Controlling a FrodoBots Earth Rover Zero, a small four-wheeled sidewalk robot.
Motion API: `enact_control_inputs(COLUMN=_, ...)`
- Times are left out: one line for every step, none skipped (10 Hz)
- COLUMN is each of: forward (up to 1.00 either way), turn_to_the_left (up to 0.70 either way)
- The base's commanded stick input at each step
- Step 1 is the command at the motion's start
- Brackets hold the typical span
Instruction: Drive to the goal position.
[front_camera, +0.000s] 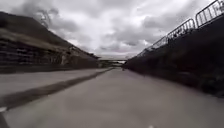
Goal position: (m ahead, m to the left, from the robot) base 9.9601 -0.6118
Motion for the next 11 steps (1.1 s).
enact_control_inputs(forward=1.0, turn_to_the_left=0.0)
enact_control_inputs(forward=1.0, turn_to_the_left=0.0)
enact_control_inputs(forward=1.0, turn_to_the_left=0.0)
enact_control_inputs(forward=1.0, turn_to_the_left=0.0)
enact_control_inputs(forward=1.0, turn_to_the_left=0.0)
enact_control_inputs(forward=1.0, turn_to_the_left=-0.14)
enact_control_inputs(forward=1.0, turn_to_the_left=-0.29)
enact_control_inputs(forward=1.0, turn_to_the_left=-0.36)
enact_control_inputs(forward=1.0, turn_to_the_left=-0.22)
enact_control_inputs(forward=1.0, turn_to_the_left=-0.08)
enact_control_inputs(forward=1.0, turn_to_the_left=0.0)
